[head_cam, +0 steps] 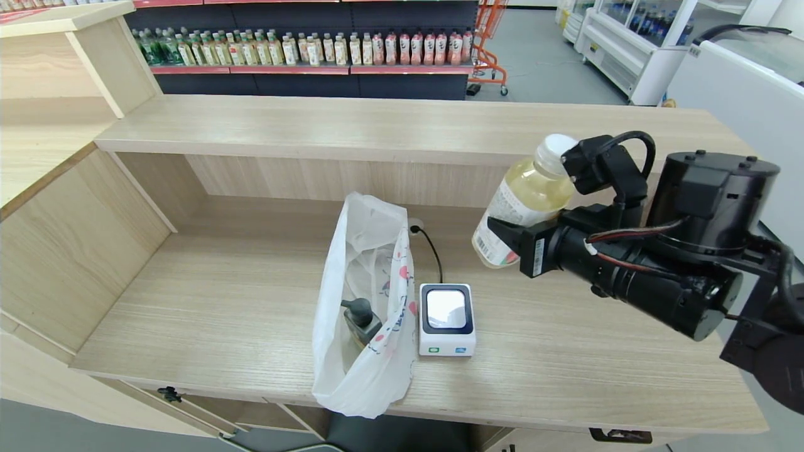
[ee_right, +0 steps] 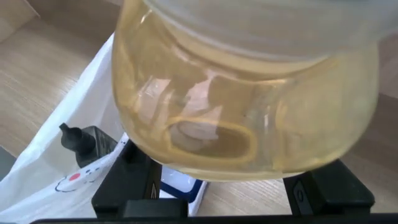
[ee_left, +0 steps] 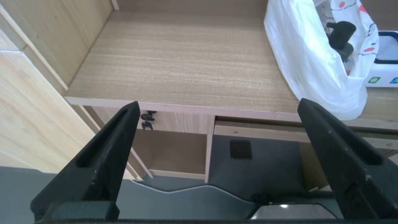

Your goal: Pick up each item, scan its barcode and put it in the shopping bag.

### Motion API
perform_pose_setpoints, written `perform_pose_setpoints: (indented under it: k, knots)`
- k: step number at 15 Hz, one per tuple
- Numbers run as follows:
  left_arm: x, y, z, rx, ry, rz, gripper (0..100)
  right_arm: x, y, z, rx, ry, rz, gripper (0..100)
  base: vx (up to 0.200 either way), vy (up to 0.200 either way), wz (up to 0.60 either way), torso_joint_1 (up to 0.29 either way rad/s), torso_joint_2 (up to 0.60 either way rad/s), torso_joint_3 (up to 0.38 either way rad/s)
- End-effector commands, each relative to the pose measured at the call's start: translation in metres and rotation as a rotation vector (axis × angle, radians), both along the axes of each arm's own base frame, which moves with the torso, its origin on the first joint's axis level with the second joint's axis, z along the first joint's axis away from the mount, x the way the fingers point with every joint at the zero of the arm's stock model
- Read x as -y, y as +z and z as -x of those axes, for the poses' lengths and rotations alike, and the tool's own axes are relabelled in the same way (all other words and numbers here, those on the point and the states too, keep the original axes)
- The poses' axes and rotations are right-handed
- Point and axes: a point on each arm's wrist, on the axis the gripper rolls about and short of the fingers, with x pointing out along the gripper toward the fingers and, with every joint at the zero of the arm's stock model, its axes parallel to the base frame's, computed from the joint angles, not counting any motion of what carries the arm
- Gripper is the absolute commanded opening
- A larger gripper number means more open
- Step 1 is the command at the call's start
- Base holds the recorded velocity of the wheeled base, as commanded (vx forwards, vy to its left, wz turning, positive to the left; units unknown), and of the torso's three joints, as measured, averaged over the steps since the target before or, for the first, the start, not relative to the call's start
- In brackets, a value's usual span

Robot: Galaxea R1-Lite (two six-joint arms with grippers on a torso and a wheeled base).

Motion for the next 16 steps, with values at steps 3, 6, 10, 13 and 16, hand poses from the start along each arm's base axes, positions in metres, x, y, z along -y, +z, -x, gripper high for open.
perform_pose_setpoints:
  k: [3, 6, 10, 13, 16]
  knots:
    - [0.000, 0.000, 0.000, 0.000, -0.001, -0.001, 100, 0.001, 0.005, 0.005, 0.009, 0.007, -0.027, 0, 0.000, 0.200, 0.00, -0.004, 0.00, -0.002]
    - [0.000, 0.000, 0.000, 0.000, -0.001, 0.002, 100, -0.003, 0.006, 0.007, 0.008, 0.026, -0.025, 0, 0.000, 0.200, 0.00, 0.015, 0.00, -0.002]
    - [0.000, 0.000, 0.000, 0.000, -0.001, -0.001, 100, -0.011, -0.010, -0.003, -0.032, 0.047, 0.004, 0, 0.000, 0.200, 0.00, 0.000, 0.00, 0.005]
    - [0.000, 0.000, 0.000, 0.000, -0.001, -0.001, 100, -0.018, -0.028, -0.014, -0.079, 0.043, 0.029, 0, 0.000, 0.000, 0.00, 0.000, 0.00, 0.000]
    - [0.000, 0.000, 0.000, 0.001, -0.001, -0.002, 100, -0.023, -0.051, -0.035, -0.063, 0.047, 0.017, 0, 0.000, 0.000, 0.00, 0.000, 0.00, 0.000]
